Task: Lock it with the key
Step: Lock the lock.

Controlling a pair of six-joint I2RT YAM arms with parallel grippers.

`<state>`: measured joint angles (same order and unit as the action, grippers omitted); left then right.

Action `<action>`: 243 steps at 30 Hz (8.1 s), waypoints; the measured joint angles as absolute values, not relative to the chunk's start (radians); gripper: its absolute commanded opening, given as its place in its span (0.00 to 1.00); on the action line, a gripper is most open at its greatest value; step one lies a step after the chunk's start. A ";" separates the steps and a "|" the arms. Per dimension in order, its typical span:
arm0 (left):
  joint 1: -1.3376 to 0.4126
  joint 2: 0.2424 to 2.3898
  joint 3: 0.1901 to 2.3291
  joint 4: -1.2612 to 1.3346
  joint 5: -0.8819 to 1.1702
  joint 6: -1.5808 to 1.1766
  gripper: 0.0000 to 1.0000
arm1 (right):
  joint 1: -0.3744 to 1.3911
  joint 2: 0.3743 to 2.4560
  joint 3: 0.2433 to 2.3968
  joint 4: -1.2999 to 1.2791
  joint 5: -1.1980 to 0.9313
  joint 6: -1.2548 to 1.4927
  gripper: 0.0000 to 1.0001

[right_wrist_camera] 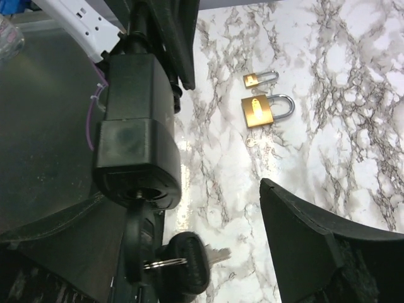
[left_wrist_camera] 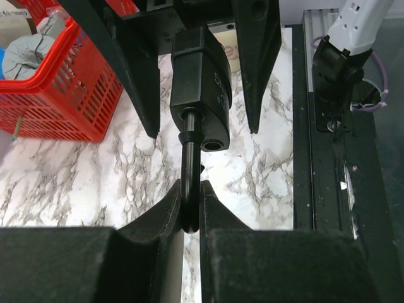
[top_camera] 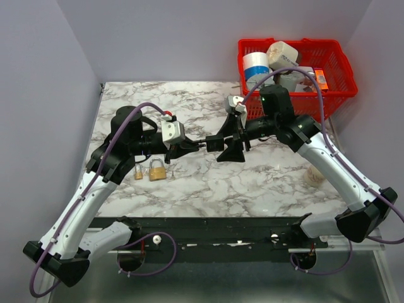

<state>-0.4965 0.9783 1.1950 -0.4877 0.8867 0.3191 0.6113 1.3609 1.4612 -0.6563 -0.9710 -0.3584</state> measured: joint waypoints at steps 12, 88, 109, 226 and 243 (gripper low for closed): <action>-0.496 0.982 1.201 -0.451 0.903 0.304 0.00 | 0.609 1.375 1.473 -0.605 -1.050 -0.296 0.56; -0.466 0.965 1.195 -0.406 0.935 0.223 0.38 | 0.616 1.347 1.414 -0.469 -1.067 -0.148 0.01; -0.451 1.001 1.191 -0.364 0.986 0.110 0.00 | 0.612 1.333 1.397 -0.429 -1.063 -0.141 0.01; -0.318 1.026 1.125 -0.154 1.162 0.046 0.00 | 0.677 1.351 1.383 -0.289 -0.970 -0.223 0.54; -0.316 1.126 1.299 -0.587 1.153 0.400 0.00 | 0.677 1.406 1.480 -0.535 -0.925 -0.416 0.35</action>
